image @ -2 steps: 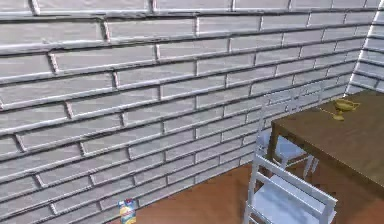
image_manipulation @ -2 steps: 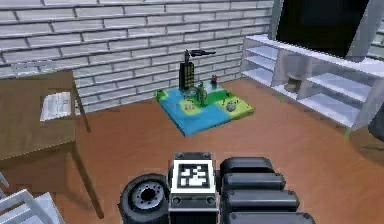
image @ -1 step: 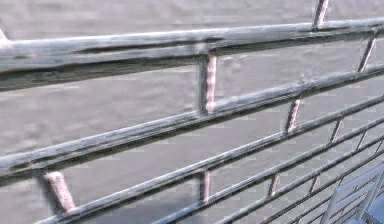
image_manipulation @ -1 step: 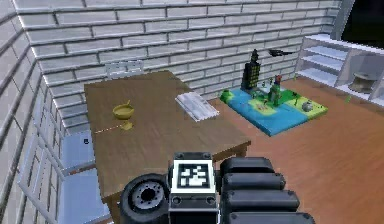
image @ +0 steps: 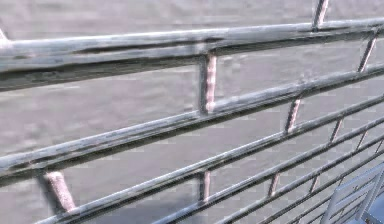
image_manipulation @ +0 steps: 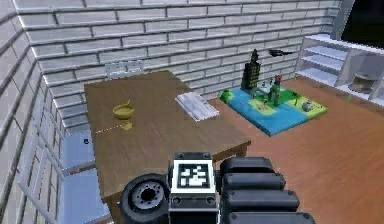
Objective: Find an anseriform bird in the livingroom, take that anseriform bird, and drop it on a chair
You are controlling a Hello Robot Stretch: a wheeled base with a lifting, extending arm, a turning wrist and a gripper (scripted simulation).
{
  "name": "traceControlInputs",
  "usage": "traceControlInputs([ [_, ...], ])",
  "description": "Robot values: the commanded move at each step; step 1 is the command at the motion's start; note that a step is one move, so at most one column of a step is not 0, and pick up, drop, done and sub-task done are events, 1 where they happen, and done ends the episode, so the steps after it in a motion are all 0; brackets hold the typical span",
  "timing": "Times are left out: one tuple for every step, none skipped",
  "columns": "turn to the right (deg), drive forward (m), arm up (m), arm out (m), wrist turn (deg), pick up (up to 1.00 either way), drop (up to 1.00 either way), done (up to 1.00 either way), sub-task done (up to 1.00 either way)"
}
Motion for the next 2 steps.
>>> traceControlInputs([
  [0.0, 0.00, 0.00, 0.22, 0.0, 0.00, 0.00, 0.00, 0.00],
  [0.0, 0.00, 0.00, 0.00, 45.0, 0.00, 0.00, 0.00, 0.00],
])
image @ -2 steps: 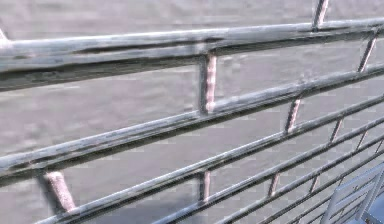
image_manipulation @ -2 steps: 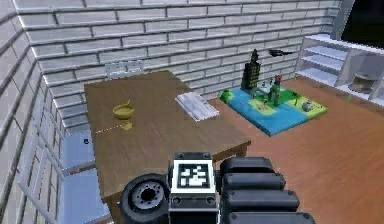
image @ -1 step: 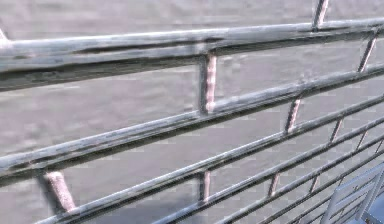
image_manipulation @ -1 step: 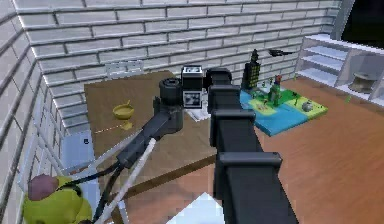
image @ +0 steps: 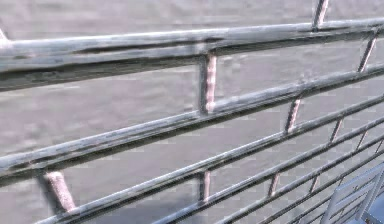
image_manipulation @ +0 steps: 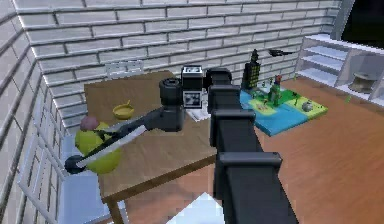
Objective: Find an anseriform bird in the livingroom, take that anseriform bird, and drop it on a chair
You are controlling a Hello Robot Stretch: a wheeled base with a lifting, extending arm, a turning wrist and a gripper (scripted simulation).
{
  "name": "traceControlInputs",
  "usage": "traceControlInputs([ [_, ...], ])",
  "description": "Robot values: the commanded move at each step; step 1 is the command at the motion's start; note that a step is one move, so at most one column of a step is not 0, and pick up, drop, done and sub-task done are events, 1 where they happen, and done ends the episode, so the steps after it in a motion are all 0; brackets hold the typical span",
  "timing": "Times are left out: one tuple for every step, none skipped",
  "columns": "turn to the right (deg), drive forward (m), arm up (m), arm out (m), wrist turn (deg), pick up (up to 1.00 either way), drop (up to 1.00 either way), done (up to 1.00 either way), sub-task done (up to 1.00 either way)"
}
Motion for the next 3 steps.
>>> traceControlInputs([
  [0.0, 0.00, 0.00, 0.00, 45.0, 0.00, 0.00, 0.00, 0.00],
  [0.0, 0.00, 0.00, 0.00, 45.0, 0.00, 0.00, 0.00, 0.00],
  [0.0, 0.00, 0.00, 0.00, 3.0, 0.00, 0.00, 0.00, 0.00],
])
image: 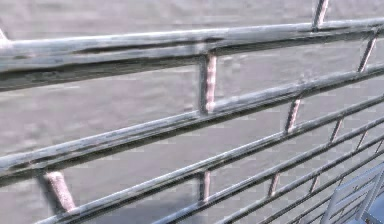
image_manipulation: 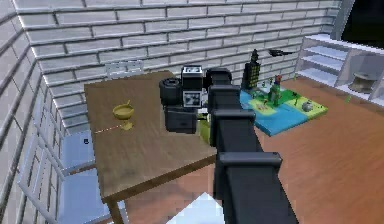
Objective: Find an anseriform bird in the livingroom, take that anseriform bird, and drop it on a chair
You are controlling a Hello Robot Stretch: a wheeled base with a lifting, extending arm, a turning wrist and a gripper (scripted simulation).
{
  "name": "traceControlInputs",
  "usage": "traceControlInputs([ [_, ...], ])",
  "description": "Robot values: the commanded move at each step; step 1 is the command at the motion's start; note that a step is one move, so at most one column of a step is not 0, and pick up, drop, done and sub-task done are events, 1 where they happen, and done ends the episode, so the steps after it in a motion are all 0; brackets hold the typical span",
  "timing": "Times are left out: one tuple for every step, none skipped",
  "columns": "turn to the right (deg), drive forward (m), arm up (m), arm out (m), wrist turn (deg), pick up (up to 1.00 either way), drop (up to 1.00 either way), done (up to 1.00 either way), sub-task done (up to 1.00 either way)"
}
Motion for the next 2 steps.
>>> traceControlInputs([
  [0.0, 0.00, -0.40, 0.00, 0.0, 0.00, 0.00, 0.00, 0.00],
  [0.0, 0.00, -0.32, 0.00, 0.0, 0.00, 0.00, 0.00, 0.00],
])
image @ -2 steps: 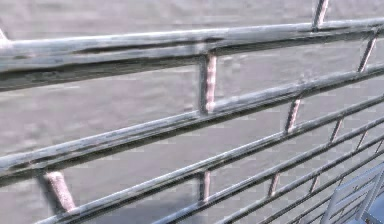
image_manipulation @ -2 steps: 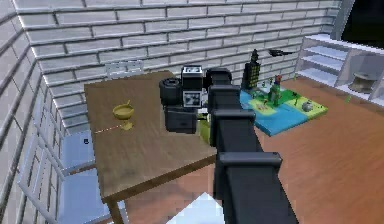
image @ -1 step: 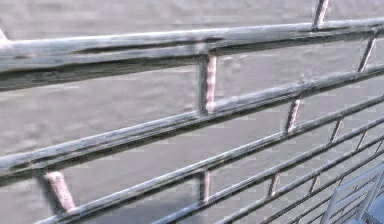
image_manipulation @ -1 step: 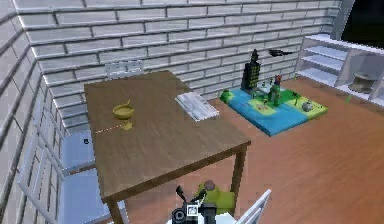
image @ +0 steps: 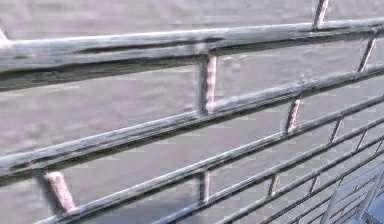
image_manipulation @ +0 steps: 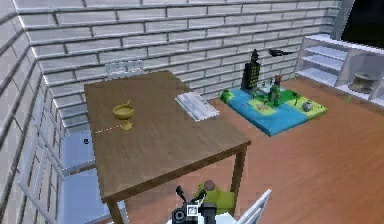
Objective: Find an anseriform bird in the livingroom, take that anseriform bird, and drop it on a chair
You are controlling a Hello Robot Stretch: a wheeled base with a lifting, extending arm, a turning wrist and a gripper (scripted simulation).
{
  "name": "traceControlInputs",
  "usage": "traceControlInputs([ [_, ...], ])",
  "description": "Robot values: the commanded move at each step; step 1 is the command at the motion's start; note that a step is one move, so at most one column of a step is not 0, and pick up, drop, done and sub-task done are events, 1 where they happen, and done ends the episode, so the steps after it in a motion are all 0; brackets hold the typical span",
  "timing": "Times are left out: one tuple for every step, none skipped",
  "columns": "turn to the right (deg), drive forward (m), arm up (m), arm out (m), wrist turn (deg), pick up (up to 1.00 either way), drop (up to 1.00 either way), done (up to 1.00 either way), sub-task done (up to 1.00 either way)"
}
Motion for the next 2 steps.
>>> traceControlInputs([
  [0.0, 0.00, 0.00, 0.00, 0.0, 0.00, 1.00, 0.00, 0.00],
  [0.0, 0.00, 0.10, 0.00, 0.0, 0.00, 0.00, 0.00, 0.00],
])
